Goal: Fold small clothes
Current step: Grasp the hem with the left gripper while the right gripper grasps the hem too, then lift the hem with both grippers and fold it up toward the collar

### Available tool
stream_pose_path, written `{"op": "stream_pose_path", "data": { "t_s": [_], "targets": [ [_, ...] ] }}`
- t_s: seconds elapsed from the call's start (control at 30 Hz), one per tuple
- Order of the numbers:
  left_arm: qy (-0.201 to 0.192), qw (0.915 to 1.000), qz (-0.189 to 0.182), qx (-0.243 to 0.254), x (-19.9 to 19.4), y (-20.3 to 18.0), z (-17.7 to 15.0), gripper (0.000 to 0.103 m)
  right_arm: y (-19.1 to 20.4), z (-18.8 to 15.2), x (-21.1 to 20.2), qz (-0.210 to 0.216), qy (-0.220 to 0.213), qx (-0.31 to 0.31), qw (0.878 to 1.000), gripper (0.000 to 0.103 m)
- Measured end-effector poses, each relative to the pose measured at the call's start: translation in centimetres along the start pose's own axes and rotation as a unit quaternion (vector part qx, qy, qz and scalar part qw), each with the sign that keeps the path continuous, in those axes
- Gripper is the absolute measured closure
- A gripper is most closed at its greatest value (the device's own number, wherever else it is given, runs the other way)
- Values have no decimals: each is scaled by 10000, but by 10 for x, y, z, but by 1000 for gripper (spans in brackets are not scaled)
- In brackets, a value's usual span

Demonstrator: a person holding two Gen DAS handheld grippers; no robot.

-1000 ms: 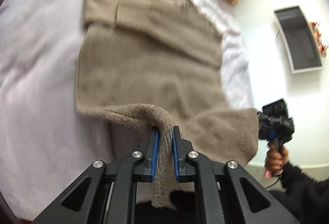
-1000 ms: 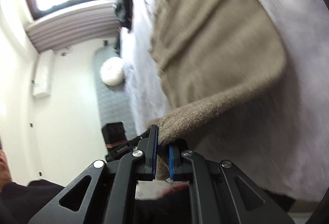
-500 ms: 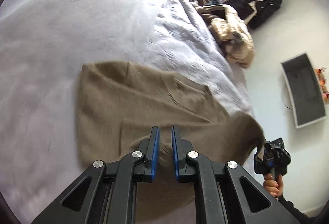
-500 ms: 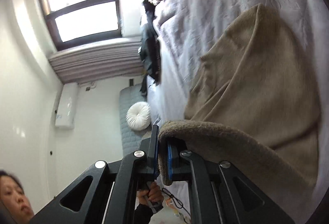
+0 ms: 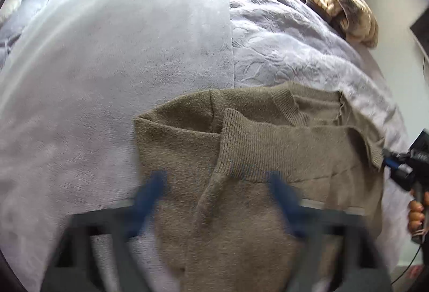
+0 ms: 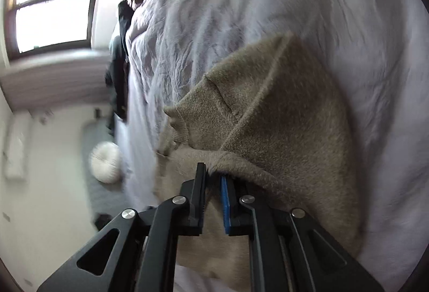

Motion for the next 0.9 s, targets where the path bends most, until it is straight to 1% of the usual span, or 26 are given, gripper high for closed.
{"op": "stream_pose_path", "data": {
  "t_s": [0.03,0.07,0.1,0.13,0.17,0.2,0.23,0.27,0.3,0.33,0.37,0.4,0.43,0.47,0.5,0.57,0.6,0.63,0.67,0.77,0.8,0.87,0.9],
  "targets": [
    [-61,9998,54,160,-1,-2,3,0,7,0,-4,-282,-42,-376,9989,79],
    [-24,9998,47,209,1,-3,4,0,14,1,-7,-576,-96,-778,9953,68],
    [44,9998,50,196,5,-3,6,0,23,1,-9,-904,-176,-1217,9883,53],
    [80,9998,27,172,8,-4,7,0,32,1,-9,-1213,-270,-1620,9789,49],
    [127,9998,-41,123,13,-4,10,0,38,-1,-12,-1404,-336,-1888,9714,48],
    [166,9998,-95,91,17,-6,12,0,44,-2,-10,-1634,-387,-2214,9606,48],
    [239,9996,-164,58,23,-7,15,0,50,-3,-6,-1945,-420,-2590,9451,48],
    [327,9992,-225,54,30,-9,16,0,54,-3,-3,-2151,-421,-2839,9335,48],
    [410,9988,-268,76,36,-11,17,0,56,-3,3,-2433,-404,-3126,9173,48],
    [525,9980,-321,143,44,-14,17,0,56,-2,8,-2658,-392,-3329,9039,48],
    [570,9976,-331,202,47,-16,17,0,51,0,11,-2852,-415,-3507,8910,48],
    [627,9970,-352,281,52,-18,17,0,52,2,13,-2972,-449,-3634,8818,48],
    [663,9966,-373,329,55,-20,16,1,53,8,15,-3027,-500,-3665,8784,48],
    [681,9963,-392,357,56,-21,16,4,53,14,18,-3005,-520,-3609,8813,48],
    [694,9960,-422,376,57,-22,16,12,54,20,20,-2961,-497,-3515,8867,48],
    [660,9959,-460,402,57,-25,15,33,50,27,27,-2861,-380,-3270,8999,48],
    [608,9960,-483,439,56,-26,15,66,47,28,29,-2780,-288,-3176,9061,67],
    [602,9961,-452,461,54,-27,15,97,46,28,31,-2634,-169,-3111,9130,89],
    [567,9963,-441,478,51,-28,14,96,48,24,30,-2619,-157,-3169,9115,97],
    [36,9969,-485,612,21,-34,18,96,71,9,11,-2748,-599,-3721,8846,97],
    [-153,9966,-503,636,7,-36,21,96,79,6,3,-2737,-727,-3849,8784,97],
    [-407,9956,-494,677,-9,-39,28,96,98,4,-12,-2707,-1006,-4057,8672,97],
    [-506,9952,-478,694,-15,-39,32,96,104,6,-16,-2674,-1074,-4104,8652,97]
  ]
}}
Point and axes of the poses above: each gripper's, at about its wrist camera, not at the fingertips, and x roughly the way its jaws point, y to its left, z to its top, the point moved 8 cm from there along x, roughly the way its jaws point, and after that the axes turned 7 degrees about -z, right-handed, at the moved point
